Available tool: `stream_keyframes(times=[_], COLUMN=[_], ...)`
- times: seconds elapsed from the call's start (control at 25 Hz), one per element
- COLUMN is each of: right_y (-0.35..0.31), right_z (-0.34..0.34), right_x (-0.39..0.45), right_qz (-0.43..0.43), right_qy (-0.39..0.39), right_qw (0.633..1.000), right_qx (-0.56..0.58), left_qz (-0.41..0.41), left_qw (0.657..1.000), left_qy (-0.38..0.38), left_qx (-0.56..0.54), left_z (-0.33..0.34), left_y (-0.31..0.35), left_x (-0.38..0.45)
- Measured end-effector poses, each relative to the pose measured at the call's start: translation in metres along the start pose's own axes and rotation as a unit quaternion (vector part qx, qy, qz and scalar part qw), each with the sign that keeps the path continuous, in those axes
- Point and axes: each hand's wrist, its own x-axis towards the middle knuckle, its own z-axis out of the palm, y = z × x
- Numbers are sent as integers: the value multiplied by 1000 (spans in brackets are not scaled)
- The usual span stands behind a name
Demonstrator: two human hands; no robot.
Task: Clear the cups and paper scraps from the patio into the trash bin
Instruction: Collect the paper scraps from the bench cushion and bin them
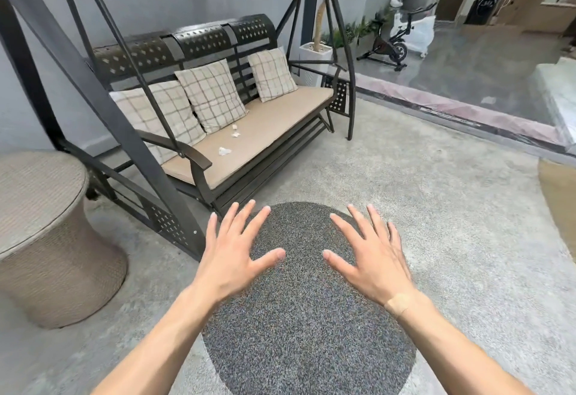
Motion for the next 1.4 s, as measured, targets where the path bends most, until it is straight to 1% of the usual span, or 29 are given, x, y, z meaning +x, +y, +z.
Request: stream_keyframes(times=[0.12,0.32,0.48,0.76,0.92,1.12,1.28,1.4], right_y=[5,31,61,112,118,108,86,57], right_z=[11,37,53,61,71,91,112,127], right_x=[44,127,211,372,444,536,629,697], right_qz=[-10,-21,-49,-81,-105,-128,-134,-145], right_qy=[1,-3,5,5,-8,-29,-35,-50], right_qw=[1000,1000,999,996,993,990,989,987], right_qx=[-2,4,18,44,54,53,47,43], left_qz=[0,-2,-7,-57,-78,-108,-129,-151], left_qw=[1000,999,999,996,994,992,989,986], left_qy=[-3,-7,2,22,14,20,38,42], left_qx=[10,35,48,62,80,67,57,48], left_z=[6,25,48,74,80,87,91,90], left_y=[-13,-30,-38,-50,-71,-119,-186,-240], left_x=[38,116,201,348,400,465,532,574])
